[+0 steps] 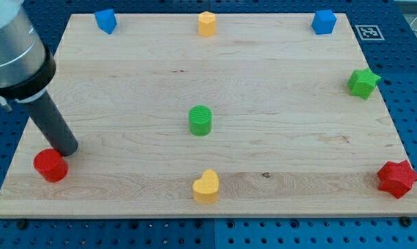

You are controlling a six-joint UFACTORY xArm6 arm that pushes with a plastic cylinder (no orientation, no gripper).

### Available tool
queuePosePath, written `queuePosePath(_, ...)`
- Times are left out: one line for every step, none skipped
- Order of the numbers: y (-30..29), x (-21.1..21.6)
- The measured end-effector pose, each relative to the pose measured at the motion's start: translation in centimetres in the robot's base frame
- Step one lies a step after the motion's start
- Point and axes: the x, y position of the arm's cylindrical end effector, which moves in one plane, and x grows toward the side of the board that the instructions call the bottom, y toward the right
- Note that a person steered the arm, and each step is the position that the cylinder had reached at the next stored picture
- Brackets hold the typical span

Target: Point your arm towards red star

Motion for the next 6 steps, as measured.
queuePosePath(0.0, 1.3)
queuePosePath(0.0, 1.2)
queuePosePath(3.4, 0.4)
queuePosePath(13.5, 0.4)
queuePosePath(23.3, 0.4)
queuePosePath(33.4, 0.4)
